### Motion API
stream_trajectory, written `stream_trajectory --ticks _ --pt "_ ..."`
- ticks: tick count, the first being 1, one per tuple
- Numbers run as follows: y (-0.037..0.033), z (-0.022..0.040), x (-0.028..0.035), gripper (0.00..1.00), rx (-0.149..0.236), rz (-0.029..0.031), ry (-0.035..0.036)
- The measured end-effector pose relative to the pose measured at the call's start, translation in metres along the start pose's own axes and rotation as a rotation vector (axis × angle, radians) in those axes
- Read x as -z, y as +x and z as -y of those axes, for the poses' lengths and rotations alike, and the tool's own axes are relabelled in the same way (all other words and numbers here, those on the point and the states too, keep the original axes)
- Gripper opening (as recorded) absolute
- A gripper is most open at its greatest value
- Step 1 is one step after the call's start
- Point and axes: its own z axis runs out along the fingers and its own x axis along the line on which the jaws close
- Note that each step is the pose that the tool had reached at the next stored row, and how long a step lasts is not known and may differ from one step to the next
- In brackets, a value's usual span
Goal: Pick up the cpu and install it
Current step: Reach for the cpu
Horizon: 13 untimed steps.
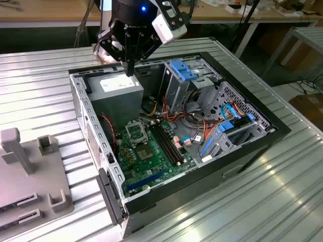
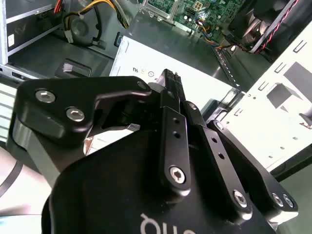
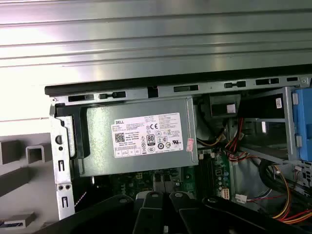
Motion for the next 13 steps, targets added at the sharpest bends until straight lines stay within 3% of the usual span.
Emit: stream_trajectory --ticks 13 --pt "0.0039 0.0003 0.0 0.11 0.0 -0.0001 0.0"
